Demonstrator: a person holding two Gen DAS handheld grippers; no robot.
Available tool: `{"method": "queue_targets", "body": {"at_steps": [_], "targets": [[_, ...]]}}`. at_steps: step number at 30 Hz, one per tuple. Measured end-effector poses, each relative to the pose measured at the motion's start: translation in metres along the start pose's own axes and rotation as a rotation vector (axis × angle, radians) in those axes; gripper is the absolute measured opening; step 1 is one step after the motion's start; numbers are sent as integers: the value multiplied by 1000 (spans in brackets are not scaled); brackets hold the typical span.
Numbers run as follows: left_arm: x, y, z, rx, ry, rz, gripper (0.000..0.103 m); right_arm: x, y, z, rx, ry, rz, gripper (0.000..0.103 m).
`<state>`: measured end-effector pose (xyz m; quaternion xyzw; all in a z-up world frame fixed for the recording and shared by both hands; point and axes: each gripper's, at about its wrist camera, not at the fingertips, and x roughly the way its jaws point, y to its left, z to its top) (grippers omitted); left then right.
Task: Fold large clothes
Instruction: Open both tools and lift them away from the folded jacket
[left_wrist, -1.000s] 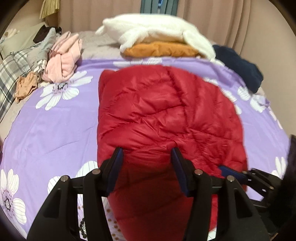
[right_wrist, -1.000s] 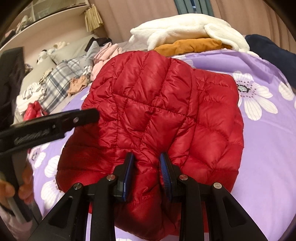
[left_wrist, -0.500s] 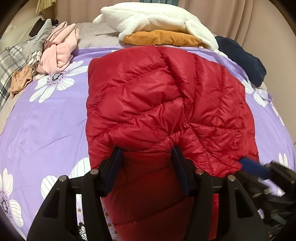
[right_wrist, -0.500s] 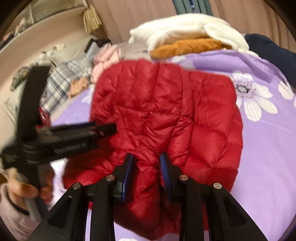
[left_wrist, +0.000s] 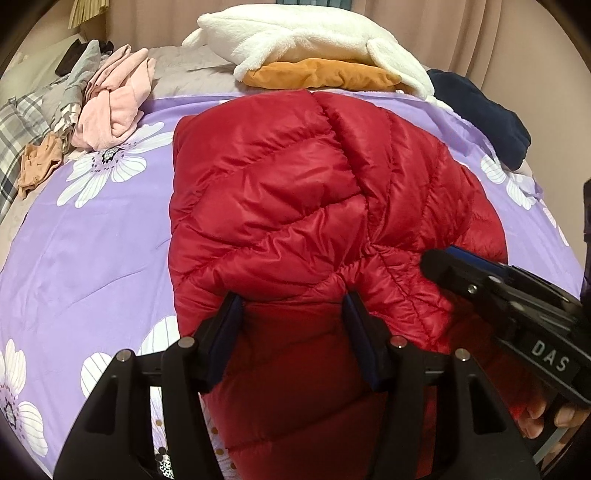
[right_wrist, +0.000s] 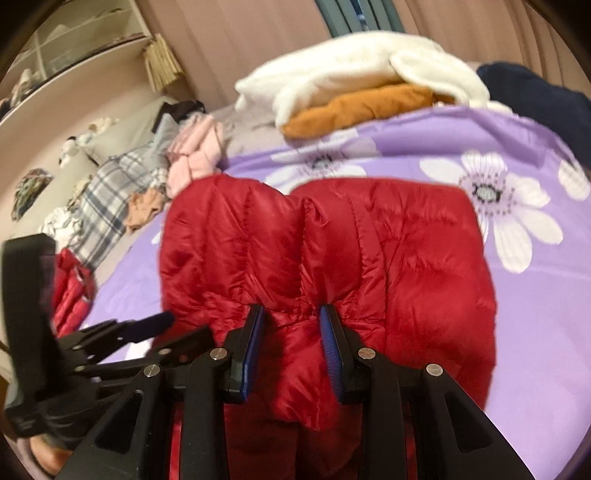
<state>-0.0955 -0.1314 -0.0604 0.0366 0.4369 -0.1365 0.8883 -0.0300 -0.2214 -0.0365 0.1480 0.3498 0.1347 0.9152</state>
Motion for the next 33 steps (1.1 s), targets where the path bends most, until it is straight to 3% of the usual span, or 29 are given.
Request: {"method": "queue_targets", "body": {"at_steps": [7, 13, 24, 33], "targets": [[0, 0, 1, -2, 1, 10, 58, 3, -4, 0, 20, 26, 10, 31], [-20, 1, -3, -31, -6, 20, 58, -8, -6, -2, 37, -1, 37, 31], [-55, -9, -35, 2, -2, 24, 58, -20, -3, -4, 41, 7, 23, 31], [-47, -9, -43, -7, 14, 28, 58, -50, 17, -23, -91, -22, -20, 31]]}}
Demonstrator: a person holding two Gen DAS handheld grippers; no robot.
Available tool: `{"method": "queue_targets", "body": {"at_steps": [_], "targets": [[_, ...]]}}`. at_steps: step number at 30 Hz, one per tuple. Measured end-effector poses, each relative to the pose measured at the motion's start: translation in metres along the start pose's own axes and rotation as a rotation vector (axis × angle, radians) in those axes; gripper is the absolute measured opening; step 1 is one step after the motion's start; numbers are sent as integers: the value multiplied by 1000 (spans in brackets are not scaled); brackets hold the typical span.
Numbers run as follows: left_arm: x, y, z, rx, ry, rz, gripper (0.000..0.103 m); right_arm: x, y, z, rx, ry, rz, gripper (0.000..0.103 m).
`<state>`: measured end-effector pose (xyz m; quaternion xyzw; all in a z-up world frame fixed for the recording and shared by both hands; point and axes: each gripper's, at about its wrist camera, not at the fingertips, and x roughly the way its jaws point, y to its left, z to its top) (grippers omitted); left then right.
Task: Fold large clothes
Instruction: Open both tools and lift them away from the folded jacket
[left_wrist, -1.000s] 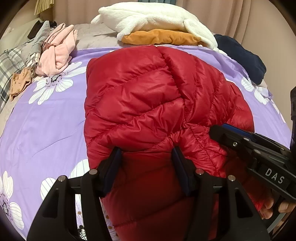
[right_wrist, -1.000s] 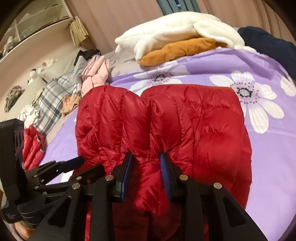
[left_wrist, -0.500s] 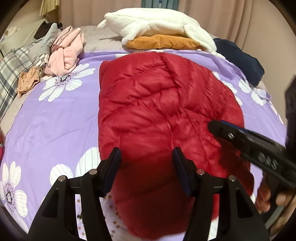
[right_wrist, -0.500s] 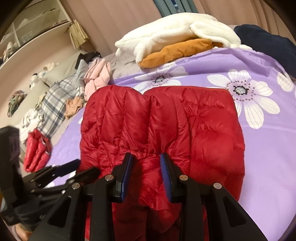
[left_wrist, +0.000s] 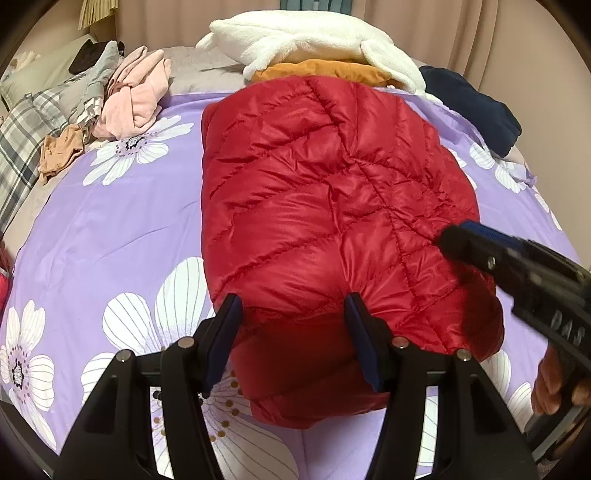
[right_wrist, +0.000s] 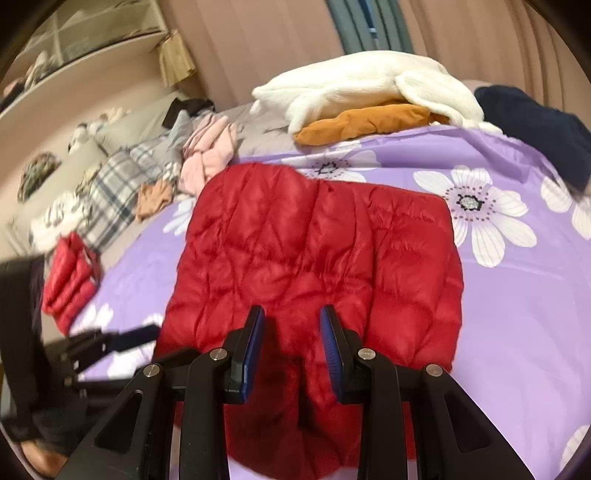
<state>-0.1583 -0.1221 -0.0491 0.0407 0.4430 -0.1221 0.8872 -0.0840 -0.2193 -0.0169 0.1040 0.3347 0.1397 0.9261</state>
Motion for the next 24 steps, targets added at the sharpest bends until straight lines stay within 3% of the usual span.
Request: {"method": "queue_targets", "body": {"at_steps": [7, 11, 18, 24], "targets": [[5, 3, -2, -21, 18, -6, 62, 20, -3, -9, -3, 71, -42, 31], [-5, 4, -5, -35, 12, -7, 64, 9, 2, -10, -4, 58, -45, 31], [-32, 4, -11, -42, -27, 34, 78, -24, 12, -12, -17, 16, -43, 33], [-51, -3, -18, -23, -51, 64, 80, -46, 17, -12, -28, -16, -41, 33]]}}
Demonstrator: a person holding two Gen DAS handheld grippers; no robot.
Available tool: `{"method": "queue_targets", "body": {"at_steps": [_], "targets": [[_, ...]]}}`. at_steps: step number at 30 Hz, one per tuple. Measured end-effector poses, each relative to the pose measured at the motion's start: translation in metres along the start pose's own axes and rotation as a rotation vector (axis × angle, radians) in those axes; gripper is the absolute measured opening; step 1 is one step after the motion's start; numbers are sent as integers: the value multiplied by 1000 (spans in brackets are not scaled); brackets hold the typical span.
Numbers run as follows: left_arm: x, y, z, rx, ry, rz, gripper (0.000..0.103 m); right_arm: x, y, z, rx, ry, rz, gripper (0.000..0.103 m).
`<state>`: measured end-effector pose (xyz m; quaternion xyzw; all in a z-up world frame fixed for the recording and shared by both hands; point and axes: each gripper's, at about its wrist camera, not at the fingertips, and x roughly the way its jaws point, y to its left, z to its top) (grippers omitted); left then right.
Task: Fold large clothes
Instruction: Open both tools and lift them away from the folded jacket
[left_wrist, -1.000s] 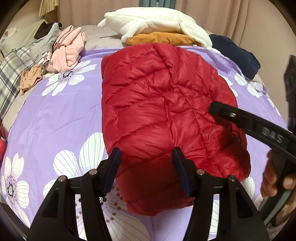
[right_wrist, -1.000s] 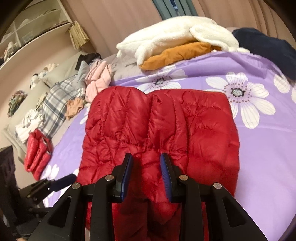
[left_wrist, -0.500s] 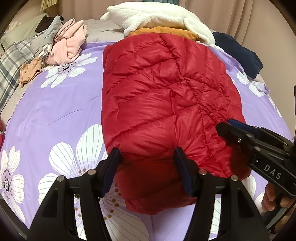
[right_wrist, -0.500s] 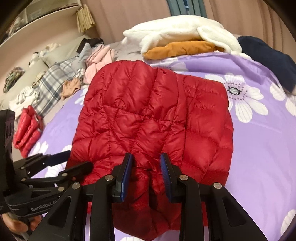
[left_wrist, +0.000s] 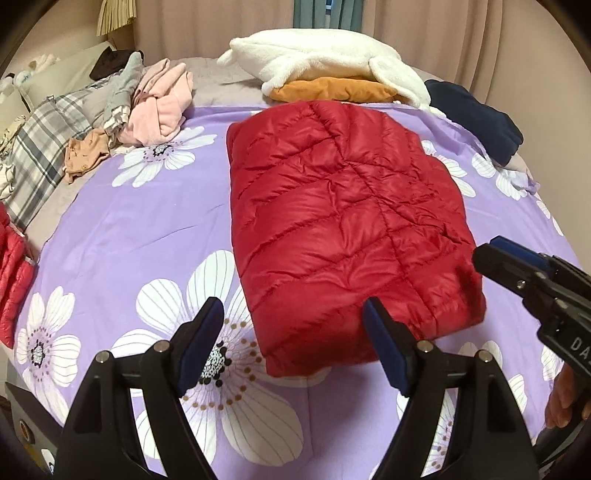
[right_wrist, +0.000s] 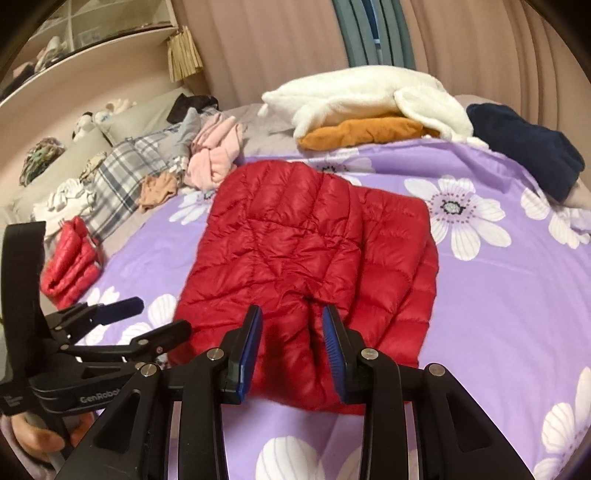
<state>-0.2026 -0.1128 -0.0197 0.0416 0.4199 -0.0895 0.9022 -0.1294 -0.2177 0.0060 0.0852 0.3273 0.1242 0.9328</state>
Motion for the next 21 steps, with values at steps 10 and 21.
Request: {"method": "queue_targets", "body": {"at_steps": [10, 21], "targets": [[-48, -2, -5, -3, -78, 40, 101, -42, 5, 1, 15, -48, -30, 70], [-87, -6, -8, -13, -102, 59, 103, -70, 2, -2, 72, -63, -75, 100]]}}
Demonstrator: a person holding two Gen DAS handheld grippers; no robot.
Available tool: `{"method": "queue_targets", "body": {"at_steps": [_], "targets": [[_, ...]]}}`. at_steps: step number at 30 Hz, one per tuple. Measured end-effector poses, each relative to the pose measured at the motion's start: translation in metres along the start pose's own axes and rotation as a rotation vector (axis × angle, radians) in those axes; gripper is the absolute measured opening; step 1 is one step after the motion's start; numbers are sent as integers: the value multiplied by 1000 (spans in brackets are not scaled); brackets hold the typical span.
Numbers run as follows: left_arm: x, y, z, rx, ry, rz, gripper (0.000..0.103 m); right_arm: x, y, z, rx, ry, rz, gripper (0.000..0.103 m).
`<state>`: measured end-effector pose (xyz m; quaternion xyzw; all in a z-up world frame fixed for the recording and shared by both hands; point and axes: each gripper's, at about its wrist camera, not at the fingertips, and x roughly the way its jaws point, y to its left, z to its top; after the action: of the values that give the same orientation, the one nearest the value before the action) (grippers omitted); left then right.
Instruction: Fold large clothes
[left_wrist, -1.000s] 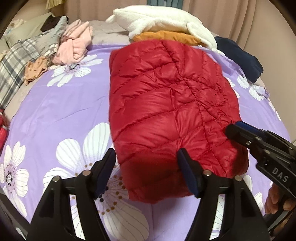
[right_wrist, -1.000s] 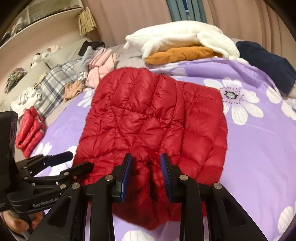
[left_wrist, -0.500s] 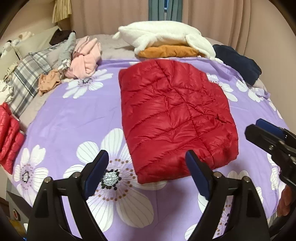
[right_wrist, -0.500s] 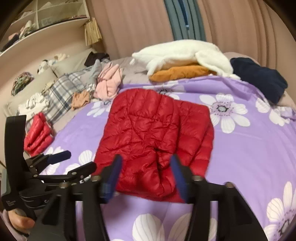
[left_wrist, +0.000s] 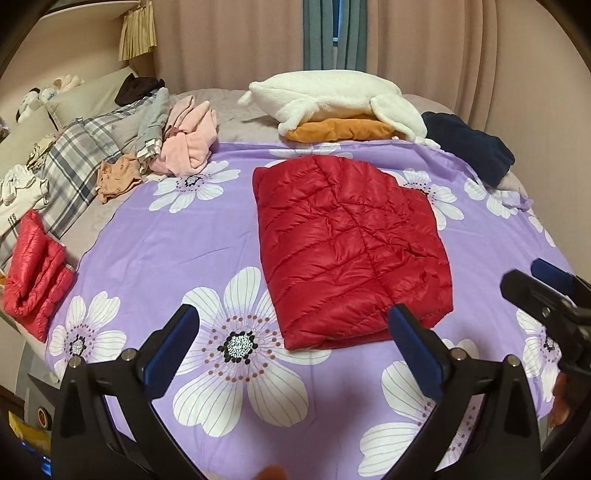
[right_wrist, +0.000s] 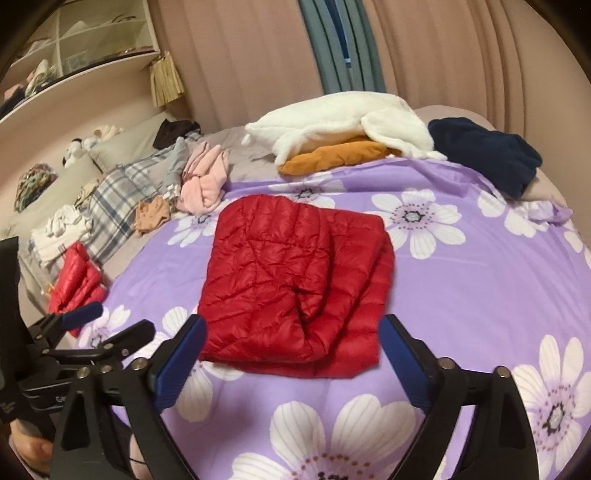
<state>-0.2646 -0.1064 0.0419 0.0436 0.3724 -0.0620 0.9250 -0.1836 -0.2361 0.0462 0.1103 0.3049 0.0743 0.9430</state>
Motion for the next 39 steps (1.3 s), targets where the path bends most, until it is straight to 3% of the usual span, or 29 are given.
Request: {"method": "queue_targets", "body": {"at_steps": [7, 11, 17, 39], "targets": [[-26, 7, 1, -32, -12, -17, 103, -20, 3, 2, -20, -17, -38, 102], [-34, 8, 2, -34, -19, -5, 103, -29, 7, 3, -26, -47, -16, 102], [-33, 7, -2, -32, 1, 10, 103, -19, 10, -4, -19, -4, -4, 102], [-36, -1, -3, -24, 2, 24, 103, -26, 16, -2, -33, -12, 20, 102]]}}
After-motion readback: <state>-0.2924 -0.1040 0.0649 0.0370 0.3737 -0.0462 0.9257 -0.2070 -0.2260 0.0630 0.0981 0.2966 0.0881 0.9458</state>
